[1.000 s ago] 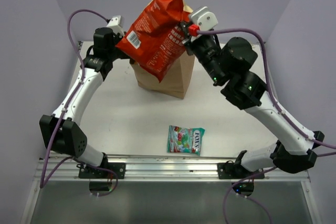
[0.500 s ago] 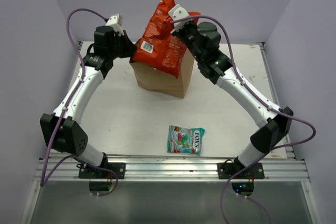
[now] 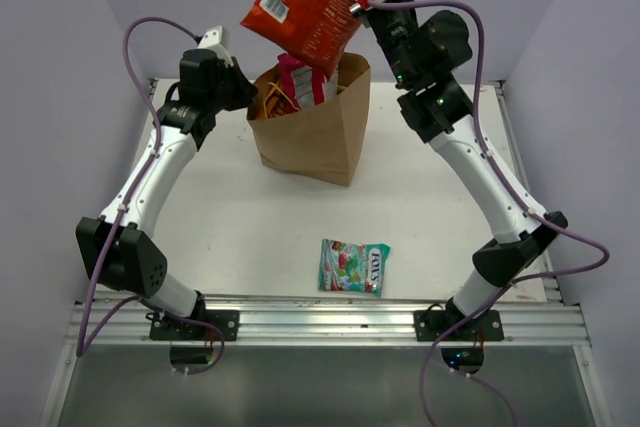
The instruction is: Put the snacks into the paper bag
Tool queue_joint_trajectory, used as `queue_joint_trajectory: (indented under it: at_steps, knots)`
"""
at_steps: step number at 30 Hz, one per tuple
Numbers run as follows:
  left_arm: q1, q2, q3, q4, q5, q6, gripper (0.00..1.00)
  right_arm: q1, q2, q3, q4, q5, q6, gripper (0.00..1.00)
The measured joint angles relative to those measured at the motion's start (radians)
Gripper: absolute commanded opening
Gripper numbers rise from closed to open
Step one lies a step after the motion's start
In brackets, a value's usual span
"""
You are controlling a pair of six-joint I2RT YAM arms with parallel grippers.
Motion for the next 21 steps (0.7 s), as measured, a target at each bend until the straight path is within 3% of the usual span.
queue_joint_trajectory:
  at_steps: [5, 12, 21]
  knots:
    - [0.000, 0.000, 0.000, -0.001, 0.000, 0.000, 0.00, -0.016, 0.017, -0.118, 0.071, -0.060, -0.005, 0.00]
    - [0.000, -0.011, -0.008, -0.007, -0.013, 0.000, 0.00, -0.047, 0.051, -0.494, 0.348, -0.126, -0.048, 0.00]
    - [0.000, -0.034, -0.030, -0.008, -0.034, 0.000, 0.00, -0.119, 0.157, -0.467, 0.467, -0.175, -0.038, 0.00]
